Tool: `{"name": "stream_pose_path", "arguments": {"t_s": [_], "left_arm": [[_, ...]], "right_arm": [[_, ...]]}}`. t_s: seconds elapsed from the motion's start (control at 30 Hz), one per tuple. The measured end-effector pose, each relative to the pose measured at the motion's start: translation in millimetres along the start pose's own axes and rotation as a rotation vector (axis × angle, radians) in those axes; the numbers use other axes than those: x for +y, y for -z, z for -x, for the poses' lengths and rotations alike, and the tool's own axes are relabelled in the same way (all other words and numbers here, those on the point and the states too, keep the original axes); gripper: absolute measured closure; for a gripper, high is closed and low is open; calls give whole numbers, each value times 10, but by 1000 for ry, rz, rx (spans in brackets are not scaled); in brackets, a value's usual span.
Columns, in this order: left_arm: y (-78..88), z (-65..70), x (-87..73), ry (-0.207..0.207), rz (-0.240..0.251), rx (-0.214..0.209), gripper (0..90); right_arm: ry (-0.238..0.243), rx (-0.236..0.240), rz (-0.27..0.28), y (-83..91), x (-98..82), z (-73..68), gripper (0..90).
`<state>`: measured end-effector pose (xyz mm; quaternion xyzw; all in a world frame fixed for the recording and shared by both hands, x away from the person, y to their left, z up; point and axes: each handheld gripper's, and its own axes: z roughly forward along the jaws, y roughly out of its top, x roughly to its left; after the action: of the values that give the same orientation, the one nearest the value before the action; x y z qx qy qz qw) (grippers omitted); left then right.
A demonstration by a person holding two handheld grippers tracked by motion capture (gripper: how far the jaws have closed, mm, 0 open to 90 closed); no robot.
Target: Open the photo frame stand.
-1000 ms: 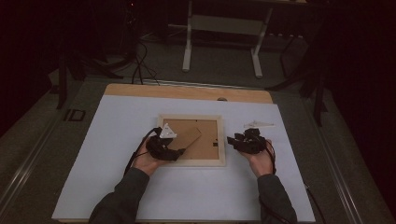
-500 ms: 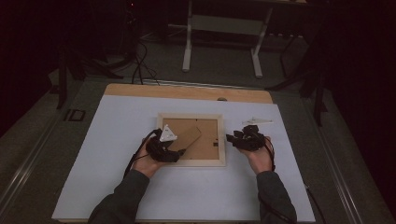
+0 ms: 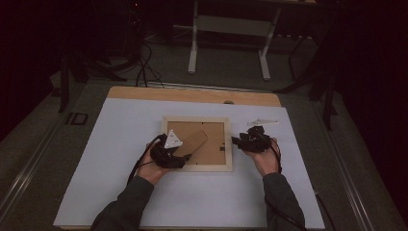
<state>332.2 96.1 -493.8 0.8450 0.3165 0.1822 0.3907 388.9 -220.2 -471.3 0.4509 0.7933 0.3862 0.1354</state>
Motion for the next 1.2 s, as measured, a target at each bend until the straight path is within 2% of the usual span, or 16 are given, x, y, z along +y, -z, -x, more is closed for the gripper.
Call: {"name": "stream_pose_path", "arguments": {"t_s": [0.37,0.53,0.87,1.0,1.2], "left_arm": [[26,43,1,-22,11,19,390],[32,64,-10,-35,19,31,389],[44,86,-26,-48,27,42,389],[55,103,-23,-54,30,50,389],[71,135,-22,-76,34,65,389]], "right_arm": [[-11,10,-9,-47,13,18,538],[-25,36,-12,-70,11,33,536],[-13,42,-19,-114,49,1,537],[-25,65,-14,-126,68,1,537],[-33,68,-22,-155,89,10,538]]}}
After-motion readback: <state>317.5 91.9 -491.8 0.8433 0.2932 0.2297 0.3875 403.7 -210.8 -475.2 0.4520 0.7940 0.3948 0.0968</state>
